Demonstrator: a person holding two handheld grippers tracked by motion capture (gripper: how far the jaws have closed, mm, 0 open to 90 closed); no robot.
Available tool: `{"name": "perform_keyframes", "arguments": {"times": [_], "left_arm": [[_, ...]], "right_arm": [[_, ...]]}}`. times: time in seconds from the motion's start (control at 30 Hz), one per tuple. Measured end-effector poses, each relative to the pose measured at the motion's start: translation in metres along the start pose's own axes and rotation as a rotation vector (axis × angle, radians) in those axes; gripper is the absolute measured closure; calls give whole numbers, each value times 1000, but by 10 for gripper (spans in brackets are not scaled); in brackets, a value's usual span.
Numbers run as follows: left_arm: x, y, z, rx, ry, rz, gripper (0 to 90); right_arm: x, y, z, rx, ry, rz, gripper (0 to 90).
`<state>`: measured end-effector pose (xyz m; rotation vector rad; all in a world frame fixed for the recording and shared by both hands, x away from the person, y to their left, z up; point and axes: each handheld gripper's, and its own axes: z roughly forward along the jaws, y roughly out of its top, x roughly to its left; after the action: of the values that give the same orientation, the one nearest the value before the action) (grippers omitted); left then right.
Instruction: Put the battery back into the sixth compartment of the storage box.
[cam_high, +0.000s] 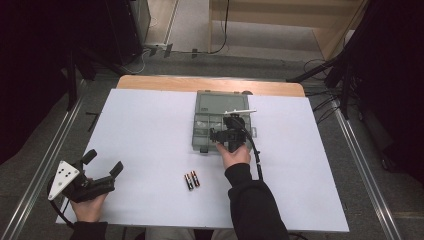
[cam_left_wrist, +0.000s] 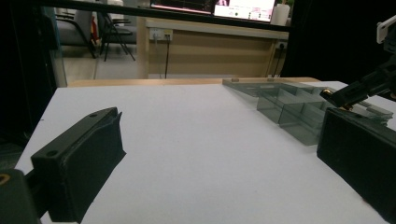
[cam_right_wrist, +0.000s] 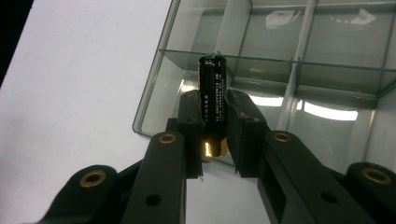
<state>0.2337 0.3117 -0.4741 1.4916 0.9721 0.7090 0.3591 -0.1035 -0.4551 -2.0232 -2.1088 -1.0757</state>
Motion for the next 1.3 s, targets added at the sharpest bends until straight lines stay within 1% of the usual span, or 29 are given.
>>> {"name": "perform_keyframes", "arguments": {"times": [0.17,0.23,0.27,0.3,0.33,0.37,0.4,0.43,0.53,0.57,0.6,0.63,0.67,0.7,0.73,0.77,0.8,0.83,0.87,0.9,1.0,1.03,1.07,1.13,1.17,1.2,1.23,1.27,1.3], "left_arm": [[0,0,0,4,-3,0,3],[0,0,0,4,-4,-1,3],[0,0,0,4,-4,-1,3],[0,-1,0,5,-4,-1,3],[0,-1,1,5,-3,-1,3],[0,-1,1,5,-3,-1,3],[0,-1,1,5,-5,-1,3],[0,-1,1,3,-4,-1,3],[0,-1,0,4,-4,0,3],[0,-1,0,3,-4,-2,3],[0,-1,0,4,-4,-2,3],[0,-1,0,4,-4,-2,3],[0,-1,0,4,-3,-2,3],[0,-1,0,3,-3,-2,3],[0,-1,0,3,-3,-3,3],[0,0,0,5,-2,0,3],[0,-1,0,6,-3,0,3],[0,-1,0,5,-3,1,3],[0,-1,0,5,-3,1,3],[0,-1,0,5,-3,1,3],[-1,-1,0,5,-2,0,3],[-1,-1,0,4,-2,-1,3],[0,-1,0,4,-2,-2,3],[-1,-1,0,5,-1,-1,3],[-1,-1,0,6,-2,-1,3],[-1,-1,0,6,-2,-1,3],[-1,-1,0,4,-2,-2,3],[-1,-1,0,4,-2,-2,3],[-1,-1,0,5,-2,-2,3]], "right_arm": [[1,0,6,11,3,20,760],[3,0,6,9,-8,34,660],[3,0,6,9,-8,34,660],[5,-2,4,-7,-24,42,590],[7,-2,3,-9,-16,51,557],[8,-2,2,-14,-13,45,536],[8,-2,2,-14,-13,45,536],[10,-3,1,-12,-3,42,453],[11,-5,-2,1,50,11,263],[11,-5,-2,1,50,11,263],[14,-7,-5,5,84,-23,118],[14,-7,-5,5,84,-23,118],[17,-8,-7,9,91,-40,96],[19,-9,-9,16,102,-62,48],[24,-13,-12,47,116,-114,1],[24,-13,-12,47,116,-114,1],[28,-17,-14,69,111,-158,0],[31,-20,-16,77,106,-172,0],[31,-20,-16,77,106,-172,0],[35,-24,-18,97,99,-204,0],[41,-29,-21,122,85,-248,0],[41,-29,-21,122,85,-248,0],[45,-33,-22,129,70,-267,0],[47,-35,-23,134,64,-279,0],[50,-37,-23,139,50,-295,0],[54,-41,-22,160,26,-323,0],[56,-43,-21,173,16,-338,0],[56,-43,-21,173,16,-338,0],[59,-46,-18,194,4,-361,0]]}}
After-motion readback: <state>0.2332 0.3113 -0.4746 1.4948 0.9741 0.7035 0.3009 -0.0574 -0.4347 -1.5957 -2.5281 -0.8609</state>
